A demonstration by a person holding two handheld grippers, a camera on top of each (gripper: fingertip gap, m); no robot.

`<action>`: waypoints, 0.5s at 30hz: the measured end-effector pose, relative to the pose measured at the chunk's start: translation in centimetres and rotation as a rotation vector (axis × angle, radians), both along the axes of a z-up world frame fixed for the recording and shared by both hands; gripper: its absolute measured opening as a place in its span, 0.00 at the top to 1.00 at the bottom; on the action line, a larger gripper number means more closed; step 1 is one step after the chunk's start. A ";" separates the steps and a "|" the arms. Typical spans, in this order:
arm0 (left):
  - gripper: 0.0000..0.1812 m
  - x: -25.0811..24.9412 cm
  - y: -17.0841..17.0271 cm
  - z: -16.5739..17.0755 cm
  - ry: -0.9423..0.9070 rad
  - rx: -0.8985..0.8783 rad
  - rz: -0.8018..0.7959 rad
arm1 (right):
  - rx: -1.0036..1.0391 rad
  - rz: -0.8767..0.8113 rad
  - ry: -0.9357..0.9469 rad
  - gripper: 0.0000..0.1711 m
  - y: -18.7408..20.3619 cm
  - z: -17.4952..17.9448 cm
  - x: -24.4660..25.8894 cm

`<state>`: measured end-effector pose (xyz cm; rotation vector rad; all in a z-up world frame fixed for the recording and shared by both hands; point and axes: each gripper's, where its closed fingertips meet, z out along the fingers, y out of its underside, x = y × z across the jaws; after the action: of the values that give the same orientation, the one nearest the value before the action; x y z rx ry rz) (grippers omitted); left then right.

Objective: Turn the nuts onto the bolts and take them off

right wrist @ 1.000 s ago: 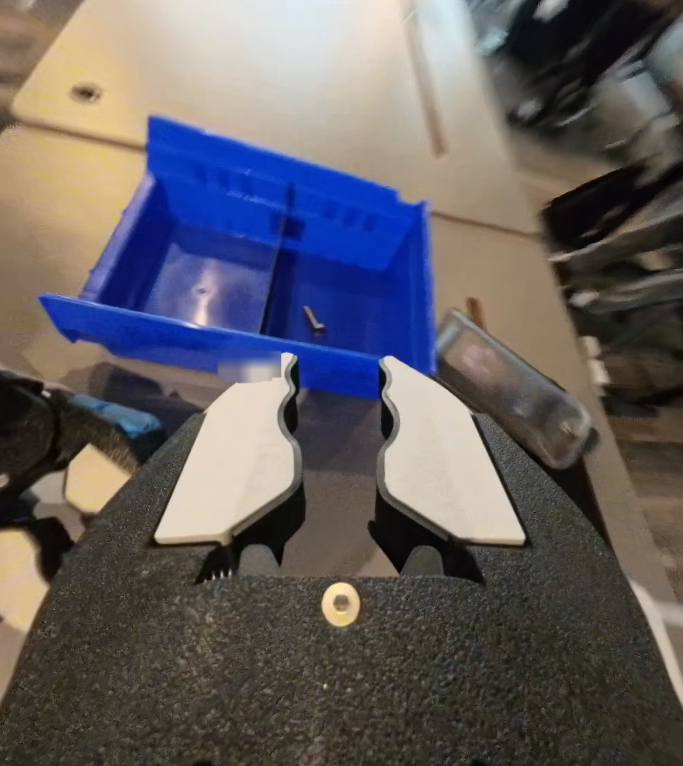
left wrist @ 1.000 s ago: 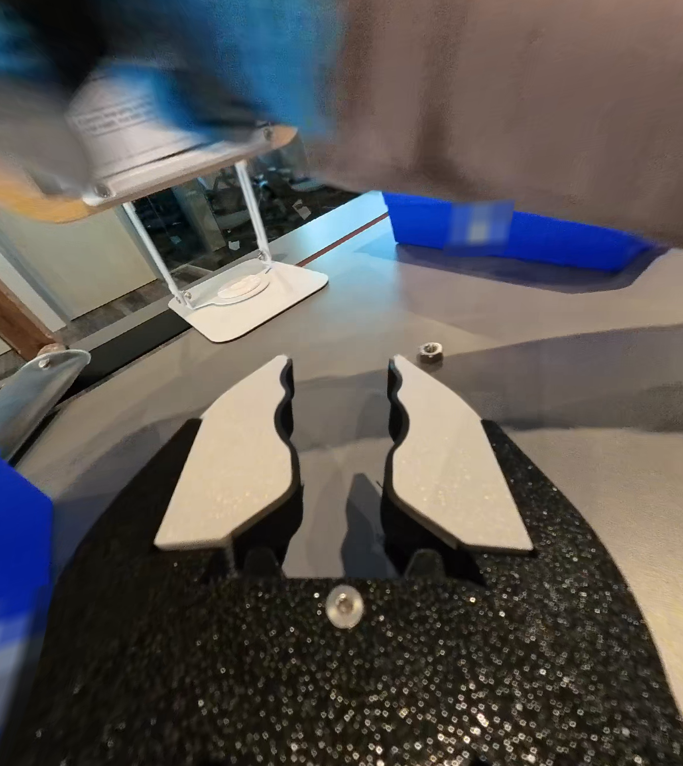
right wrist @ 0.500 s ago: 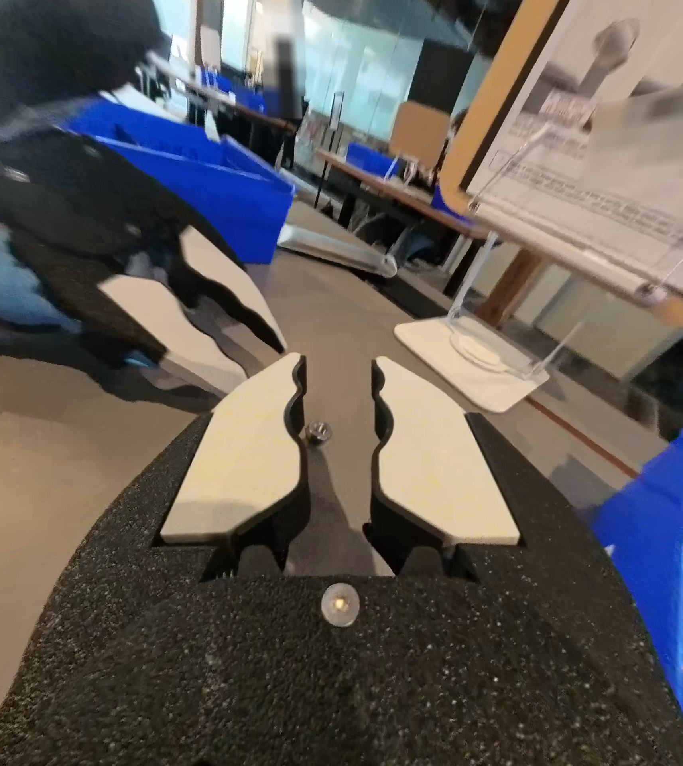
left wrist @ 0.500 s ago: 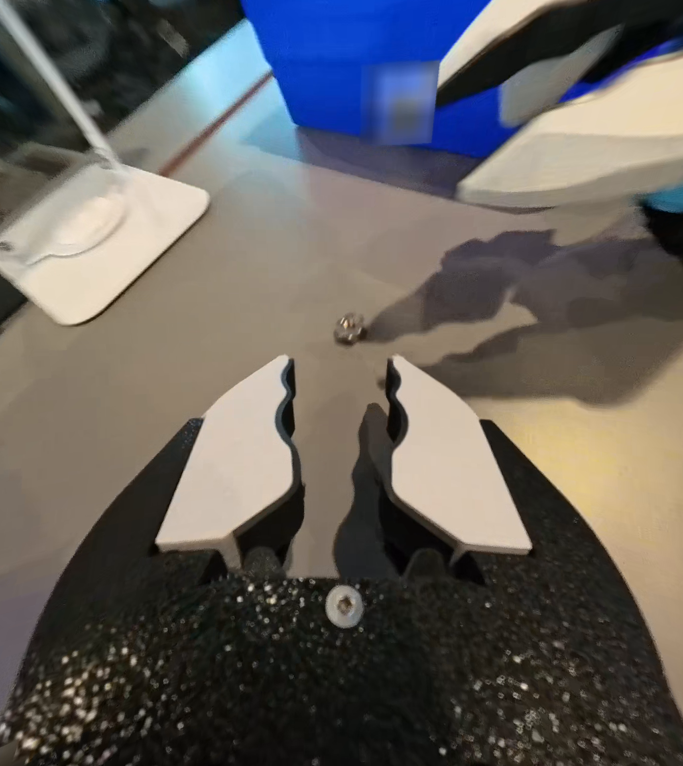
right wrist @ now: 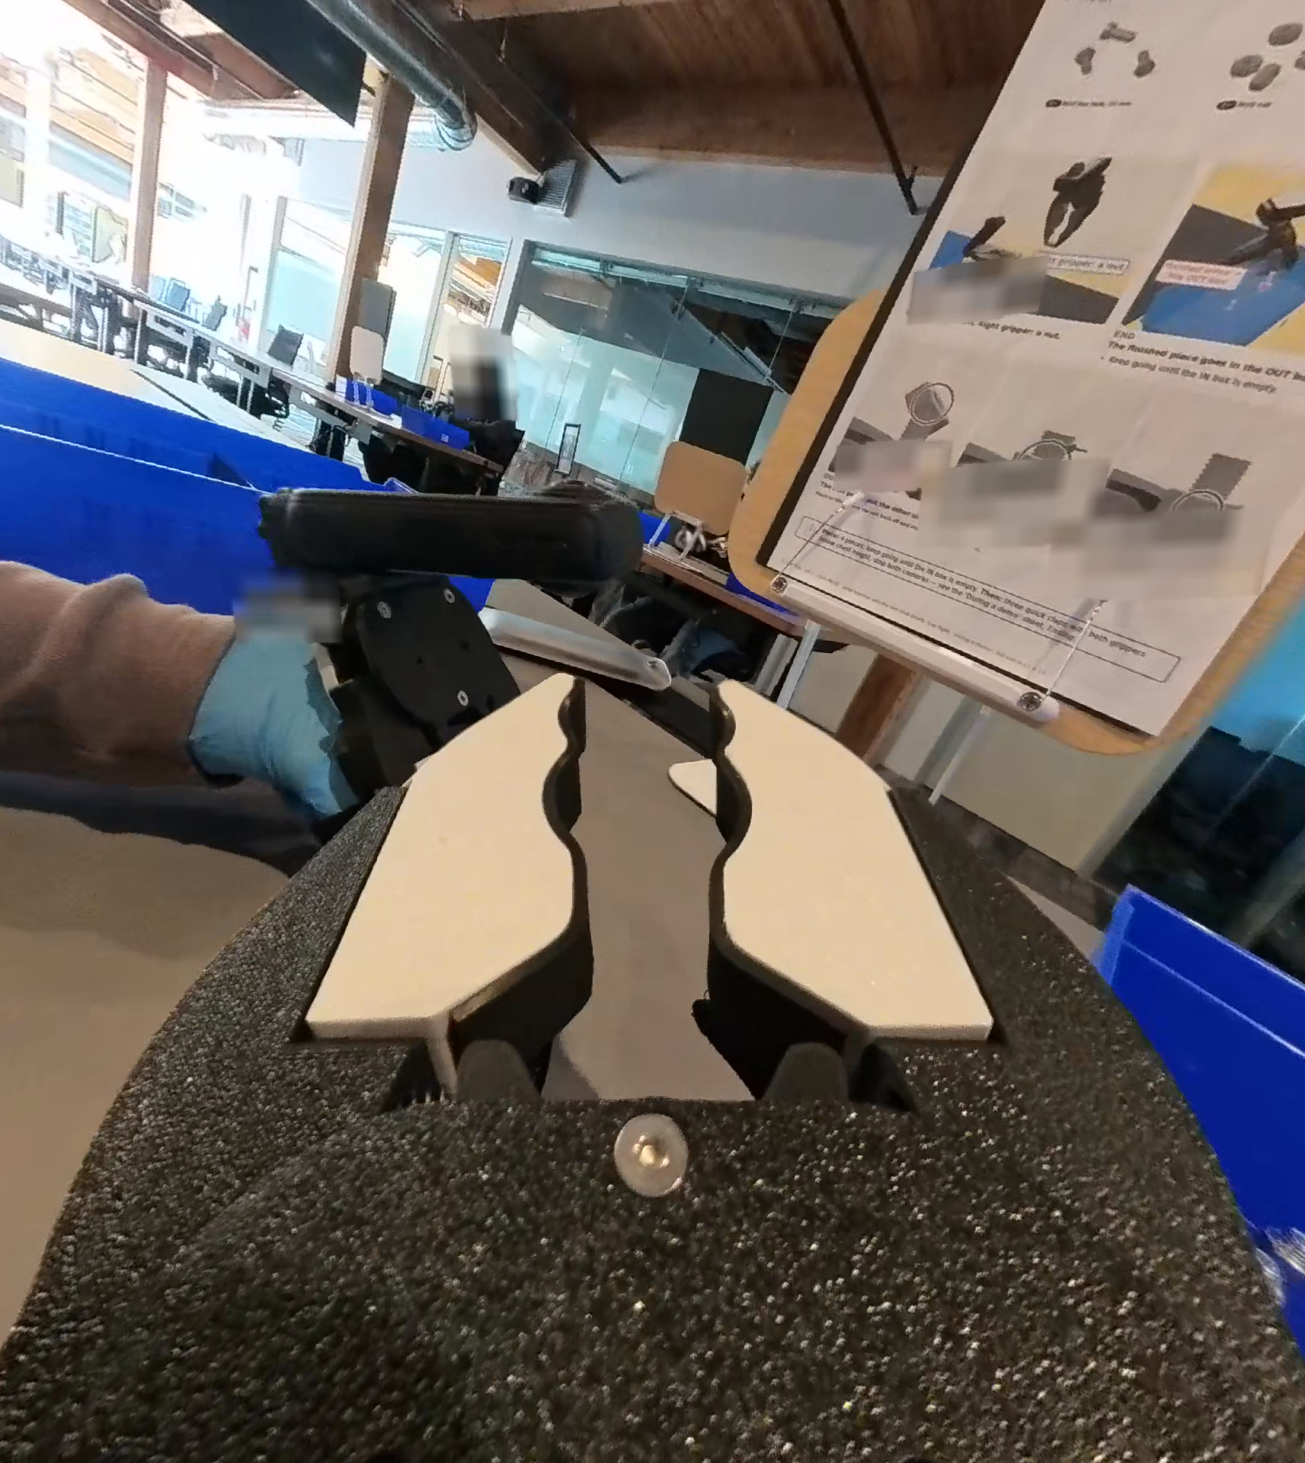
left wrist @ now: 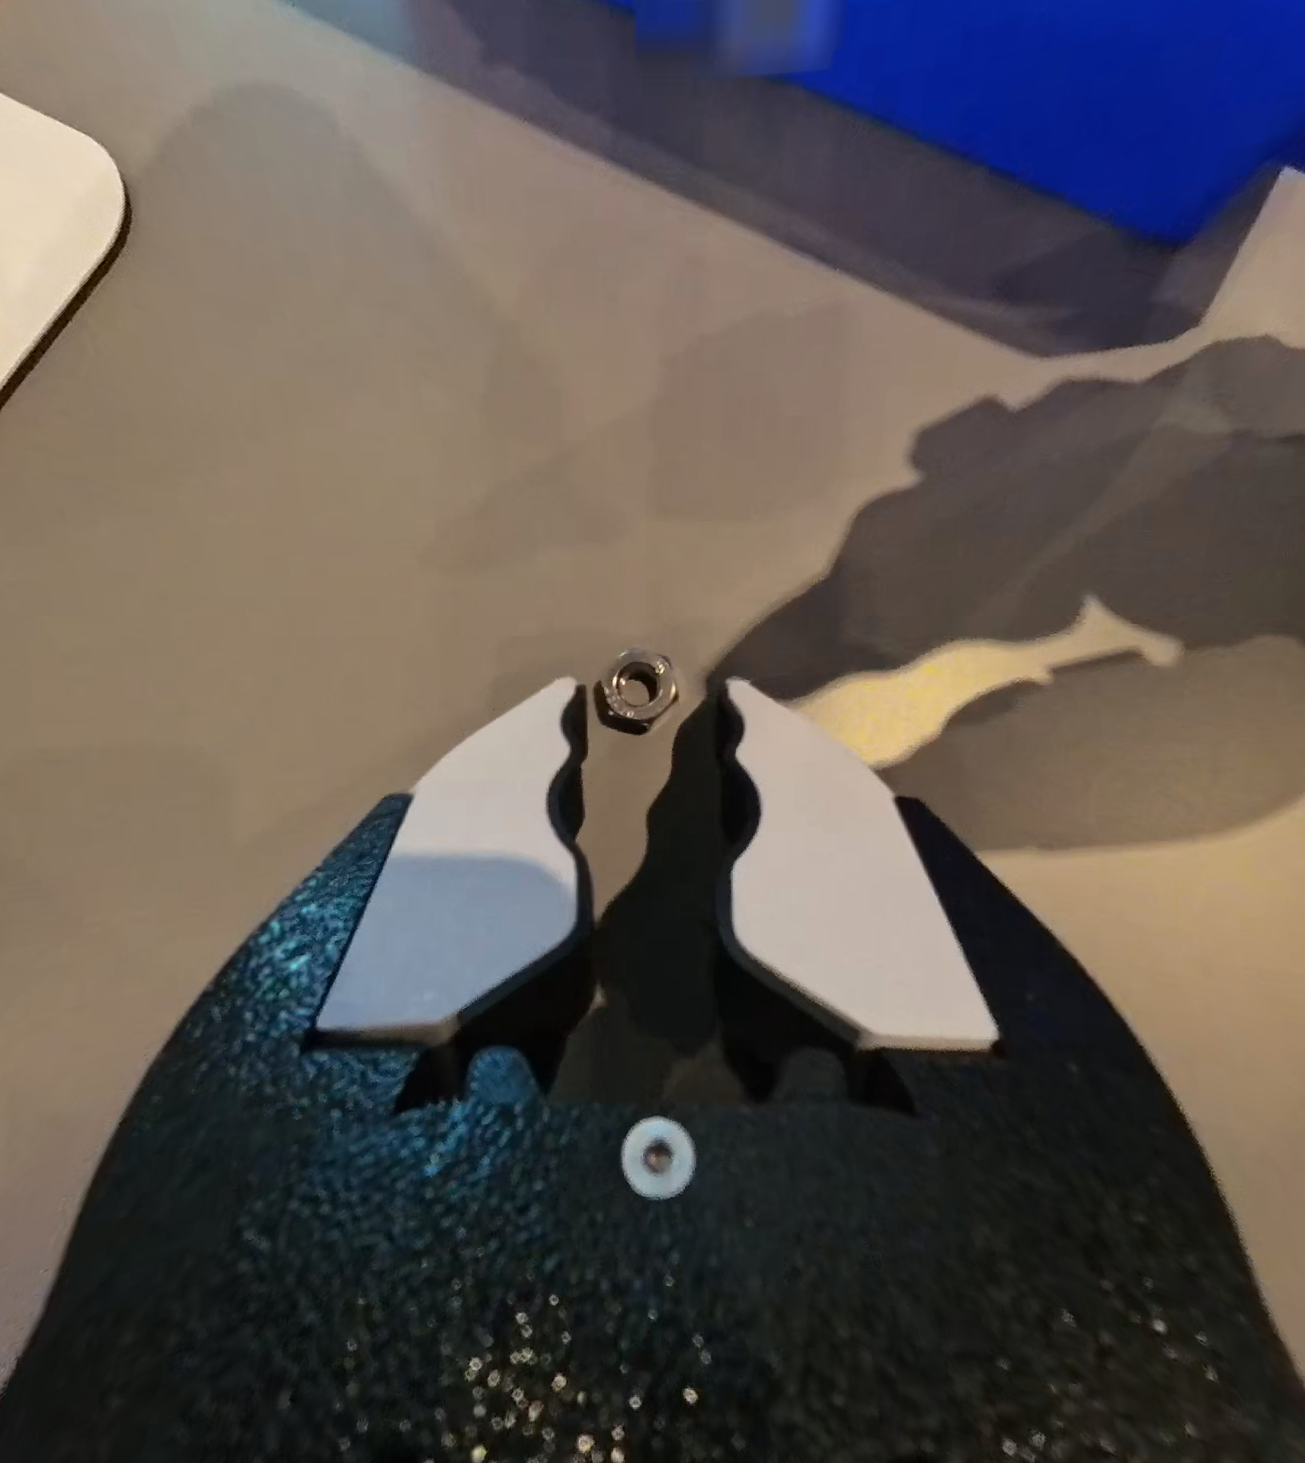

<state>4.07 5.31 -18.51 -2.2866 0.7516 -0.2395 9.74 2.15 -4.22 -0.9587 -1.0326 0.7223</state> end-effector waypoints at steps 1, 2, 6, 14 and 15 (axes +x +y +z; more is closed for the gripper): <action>0.85 0.1 0.0 0.0 -0.003 -0.002 -0.007 | 0.002 -0.006 -0.002 0.83 0.1 -0.1 0.0; 0.87 0.2 0.0 0.0 -0.004 -0.004 -0.014 | 0.002 -0.009 -0.004 0.83 0.1 -0.1 0.0; 0.90 0.2 0.0 0.0 -0.009 0.001 -0.019 | -0.007 -0.025 -0.008 0.84 0.5 -0.4 0.2; 0.91 -1.0 0.0 1.4 0.067 0.114 0.000 | -0.018 -0.024 -0.014 0.84 0.6 -0.7 0.1; 0.91 -1.2 -0.1 1.9 0.054 0.123 0.005 | -0.020 -0.022 -0.016 0.84 0.6 -0.8 0.1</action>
<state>2.91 5.19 -16.63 -2.1859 0.7670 -0.1255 9.86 2.75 -5.01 -0.9935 -1.0288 0.7087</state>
